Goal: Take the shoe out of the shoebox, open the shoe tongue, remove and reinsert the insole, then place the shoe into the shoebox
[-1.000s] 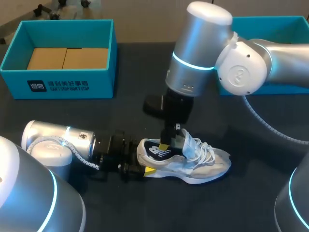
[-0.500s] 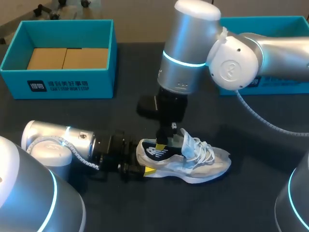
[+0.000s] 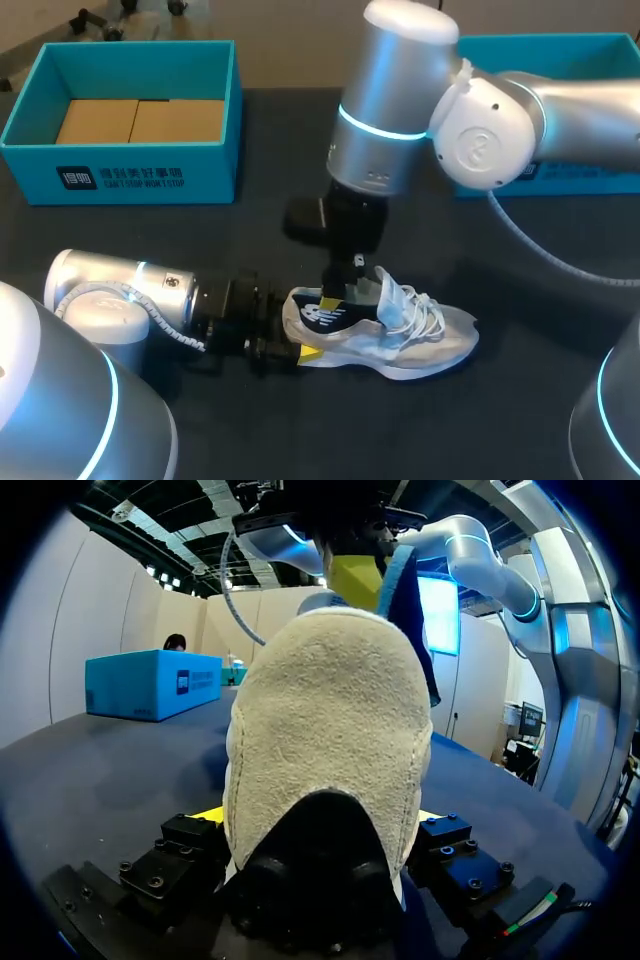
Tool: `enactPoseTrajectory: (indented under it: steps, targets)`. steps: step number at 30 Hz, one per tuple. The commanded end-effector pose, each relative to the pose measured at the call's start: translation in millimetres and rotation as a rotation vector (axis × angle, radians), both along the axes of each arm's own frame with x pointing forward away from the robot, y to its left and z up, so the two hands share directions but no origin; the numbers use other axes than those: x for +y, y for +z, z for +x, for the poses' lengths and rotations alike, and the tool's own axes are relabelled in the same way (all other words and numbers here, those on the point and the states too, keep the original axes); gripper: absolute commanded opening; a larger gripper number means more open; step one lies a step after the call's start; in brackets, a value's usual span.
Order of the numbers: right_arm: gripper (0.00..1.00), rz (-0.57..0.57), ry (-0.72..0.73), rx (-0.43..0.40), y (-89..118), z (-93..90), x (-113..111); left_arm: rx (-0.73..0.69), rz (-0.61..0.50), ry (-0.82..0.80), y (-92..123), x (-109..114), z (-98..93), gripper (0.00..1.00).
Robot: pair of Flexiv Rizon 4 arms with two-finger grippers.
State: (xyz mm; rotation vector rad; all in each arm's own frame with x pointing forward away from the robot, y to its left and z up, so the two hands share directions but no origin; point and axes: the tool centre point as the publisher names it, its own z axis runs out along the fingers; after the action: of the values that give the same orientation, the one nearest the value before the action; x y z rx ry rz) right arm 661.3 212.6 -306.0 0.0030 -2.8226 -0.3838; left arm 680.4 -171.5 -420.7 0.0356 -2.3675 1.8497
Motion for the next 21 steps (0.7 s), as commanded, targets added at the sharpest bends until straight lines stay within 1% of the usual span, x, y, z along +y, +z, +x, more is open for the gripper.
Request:
enactPoseTrajectory:
  steps: [1,14,21]
  targets:
    - [0.00,0.011,-0.011,-0.011,1.6,-2.6,-5.8,0.000,0.004,0.000,-0.9,-0.4,0.9,0.00]
    - [0.00,0.027,-0.076,-0.014,5.0,8.5,-12.3,0.000,0.004,0.000,-0.9,-0.4,0.9,0.00]
    - [0.00,0.026,-0.100,-0.002,3.5,17.4,-10.6,0.000,0.004,0.000,-0.9,-0.4,0.9,0.00]
